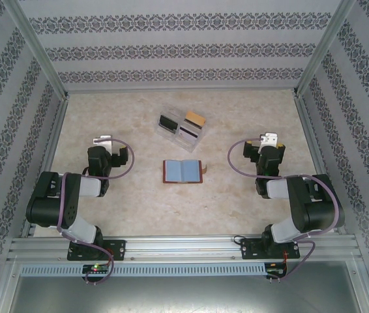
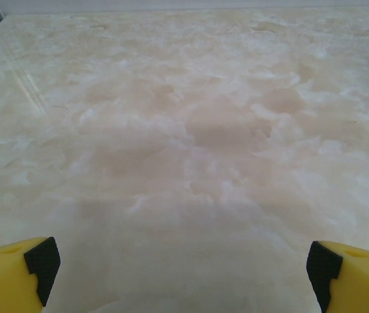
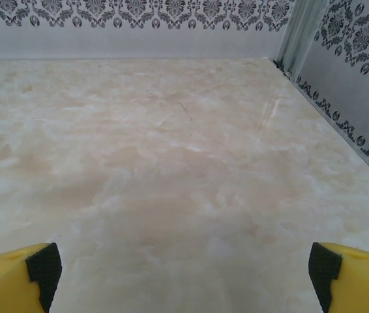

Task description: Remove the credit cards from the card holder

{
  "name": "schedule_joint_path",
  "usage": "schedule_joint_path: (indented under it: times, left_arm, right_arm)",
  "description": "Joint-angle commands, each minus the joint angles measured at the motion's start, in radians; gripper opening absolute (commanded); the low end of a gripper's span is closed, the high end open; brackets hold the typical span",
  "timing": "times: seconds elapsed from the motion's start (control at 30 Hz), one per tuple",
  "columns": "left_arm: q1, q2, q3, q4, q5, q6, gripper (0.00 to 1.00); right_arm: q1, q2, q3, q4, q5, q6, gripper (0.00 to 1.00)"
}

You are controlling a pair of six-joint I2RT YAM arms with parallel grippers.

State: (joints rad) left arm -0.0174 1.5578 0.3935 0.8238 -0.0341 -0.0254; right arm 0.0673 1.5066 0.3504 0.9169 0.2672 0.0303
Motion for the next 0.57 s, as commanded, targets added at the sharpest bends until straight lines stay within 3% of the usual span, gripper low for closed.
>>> schedule_joint_path:
  times: [0.0,0.47,0.53]
  left_arm:
    - [0.009,0.001,0.013,0.020,-0.007,0.011,0.99]
    - [0.013,0.005,0.022,0.005,0.008,0.012,0.99]
    - [0.013,0.004,0.022,0.006,0.008,0.012,0.99]
  right_arm:
    - [-0.008,0.002,0.016,0.012,-0.011,0.025,0.98]
    - [-0.008,0.001,0.014,0.015,-0.011,0.024,0.98]
    - [-0.008,-0.005,0.000,0.048,-0.057,0.004,0.98]
